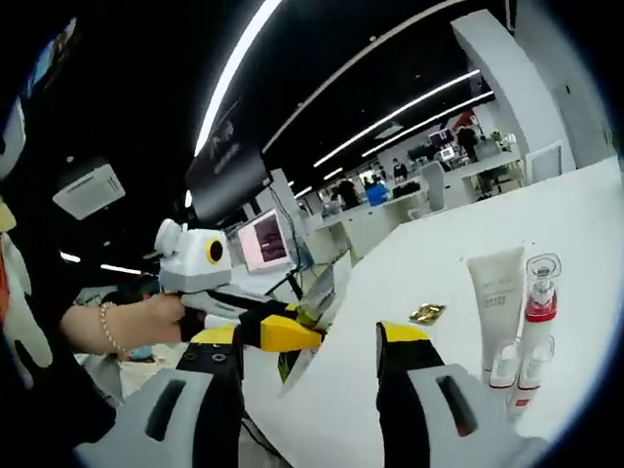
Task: Arrange the skincare products in the storage area until every visible bottle or jar stands upright without overlapping.
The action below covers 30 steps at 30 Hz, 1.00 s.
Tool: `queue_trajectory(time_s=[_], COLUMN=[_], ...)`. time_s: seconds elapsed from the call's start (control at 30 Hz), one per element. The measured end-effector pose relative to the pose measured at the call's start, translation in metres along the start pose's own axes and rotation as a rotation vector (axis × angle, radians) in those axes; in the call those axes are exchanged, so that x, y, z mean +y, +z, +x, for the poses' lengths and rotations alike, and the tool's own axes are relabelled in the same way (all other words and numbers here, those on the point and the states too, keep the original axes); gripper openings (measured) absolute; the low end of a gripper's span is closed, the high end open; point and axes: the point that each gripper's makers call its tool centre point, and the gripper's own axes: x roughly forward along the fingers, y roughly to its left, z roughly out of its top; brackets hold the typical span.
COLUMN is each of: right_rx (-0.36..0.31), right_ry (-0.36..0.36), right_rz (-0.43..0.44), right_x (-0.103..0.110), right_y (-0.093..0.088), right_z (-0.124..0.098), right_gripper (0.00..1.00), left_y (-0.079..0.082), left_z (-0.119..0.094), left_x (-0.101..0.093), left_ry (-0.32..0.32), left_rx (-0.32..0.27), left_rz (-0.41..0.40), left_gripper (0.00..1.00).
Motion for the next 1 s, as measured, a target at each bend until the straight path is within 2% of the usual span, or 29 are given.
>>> queue_trajectory(time_s=[0.13, 0.2, 0.23, 0.3, 0.33, 0.4, 0.47, 0.57, 0.6, 0.63, 0.7, 0.77, 0.8, 0.87, 0.93, 1.0], right_rx=[-0.039, -0.047, -0.057, -0.074, -0.089, -0.078, -0.085, -0.082, -0.089, -0.094, -0.088, -0.094, -0.067, -0.059, -0.046, -0.032], right_ry=[0.008, 0.013, 0.004, -0.014, -0.034, -0.026, -0.026, 0.004, 0.027, 0.014, 0.064, 0.069, 0.101, 0.116, 0.156, 0.226], right_rz=[0.028, 0.067, 0.097, 0.13, 0.139, 0.189, 0.205, 0.285, 0.308, 0.299, 0.354, 0.345, 0.326, 0.313, 0.327, 0.357], right_x=[-0.002, -0.001, -0.003, -0.009, -0.011, -0.009, -0.011, -0.008, -0.004, -0.007, 0.001, -0.004, -0.003, -0.007, -0.007, -0.001], right_y=[0.012, 0.015, 0.017, 0.02, 0.021, 0.02, 0.022, 0.025, 0.028, 0.029, 0.033, 0.038, 0.038, 0.043, 0.045, 0.051], right_z=[0.005, 0.009, 0.011, 0.012, 0.011, 0.011, 0.01, 0.006, 0.002, 0.0, -0.007, -0.012, -0.016, -0.021, -0.026, -0.032], right_gripper=[0.37, 0.32, 0.29, 0.15, 0.13, 0.12, 0.1, 0.07, 0.06, 0.05, 0.03, 0.02, 0.02, 0.01, 0.01, 0.01], left_y=[0.003, 0.005, 0.006, 0.007, 0.009, 0.009, 0.009, 0.013, 0.014, 0.017, 0.02, 0.021, 0.022, 0.029, 0.036, 0.039], left_z=[0.001, 0.002, 0.002, 0.003, 0.002, 0.002, 0.002, 0.0, -0.001, -0.002, -0.005, -0.009, -0.012, -0.02, -0.026, -0.03], left_x=[-0.015, -0.016, -0.019, -0.026, -0.027, -0.024, -0.025, -0.028, -0.029, -0.03, -0.03, -0.033, -0.033, -0.034, -0.029, -0.023], left_ry=[0.017, 0.033, 0.039, 0.048, 0.066, 0.086, 0.084, 0.068, 0.07, 0.065, 0.076, 0.064, 0.062, 0.046, 0.044, 0.042], left_rx=[-0.015, -0.022, -0.025, -0.029, -0.039, -0.041, -0.044, -0.065, -0.076, -0.09, -0.101, -0.103, -0.111, -0.139, -0.176, -0.181], left_rz=[-0.022, -0.028, -0.031, -0.03, -0.038, -0.055, -0.062, -0.057, -0.053, -0.04, -0.022, -0.008, -0.008, -0.021, -0.032, -0.04], left_gripper=[0.21, 0.21, 0.21, 0.22, 0.22, 0.23, 0.24, 0.28, 0.33, 0.38, 0.5, 0.59, 0.6, 0.6, 0.61, 0.63])
